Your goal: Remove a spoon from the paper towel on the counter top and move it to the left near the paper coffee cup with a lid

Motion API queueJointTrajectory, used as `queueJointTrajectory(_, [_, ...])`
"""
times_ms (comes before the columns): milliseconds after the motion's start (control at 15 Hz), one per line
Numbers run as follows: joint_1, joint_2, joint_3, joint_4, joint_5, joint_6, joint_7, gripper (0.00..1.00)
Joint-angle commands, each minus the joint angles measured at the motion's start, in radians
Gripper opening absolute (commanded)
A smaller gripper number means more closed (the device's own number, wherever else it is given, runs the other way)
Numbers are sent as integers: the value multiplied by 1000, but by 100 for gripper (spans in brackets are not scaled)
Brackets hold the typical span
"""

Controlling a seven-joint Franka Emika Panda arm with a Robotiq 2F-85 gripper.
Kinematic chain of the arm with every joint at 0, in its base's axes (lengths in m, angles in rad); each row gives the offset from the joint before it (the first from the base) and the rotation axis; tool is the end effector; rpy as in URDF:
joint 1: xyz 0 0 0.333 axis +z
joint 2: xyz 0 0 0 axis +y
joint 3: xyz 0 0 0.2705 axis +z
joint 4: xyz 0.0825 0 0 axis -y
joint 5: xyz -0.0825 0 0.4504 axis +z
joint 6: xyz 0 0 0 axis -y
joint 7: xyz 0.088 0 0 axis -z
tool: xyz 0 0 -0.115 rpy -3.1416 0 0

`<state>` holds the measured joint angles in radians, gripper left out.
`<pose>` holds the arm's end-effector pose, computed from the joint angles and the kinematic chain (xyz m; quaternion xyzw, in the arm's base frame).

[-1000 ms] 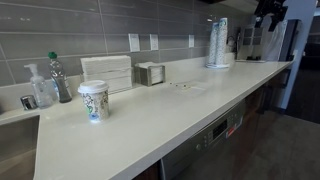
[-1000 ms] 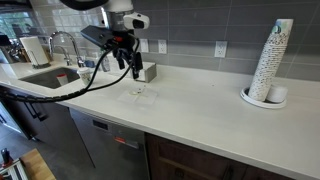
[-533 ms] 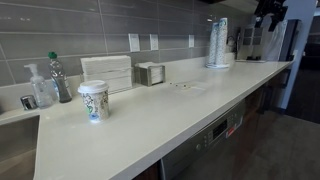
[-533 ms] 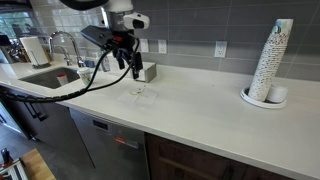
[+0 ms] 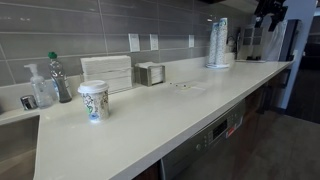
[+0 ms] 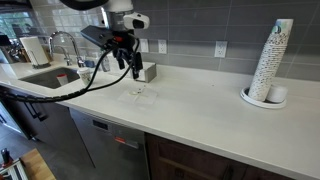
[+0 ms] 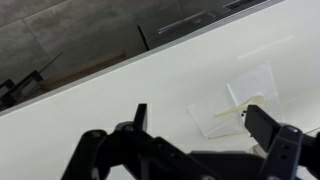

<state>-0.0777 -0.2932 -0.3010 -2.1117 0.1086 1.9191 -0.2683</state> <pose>0.5203 -0.2036 0.4735 -0.9923 0.0670 -0.0706 0.0763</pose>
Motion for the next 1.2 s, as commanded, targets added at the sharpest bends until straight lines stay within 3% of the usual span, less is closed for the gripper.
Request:
queueJointTrajectory(0, [-20, 2, 33, 2, 12, -2, -39, 100])
queueJointTrajectory(200, [4, -3, 83, -1, -2, 36, -57, 100])
queueJointTrajectory(667, [132, -59, 167, -10, 132, 67, -277, 100])
queueJointTrajectory(1133, [219, -59, 160, -44, 235, 57, -611, 100])
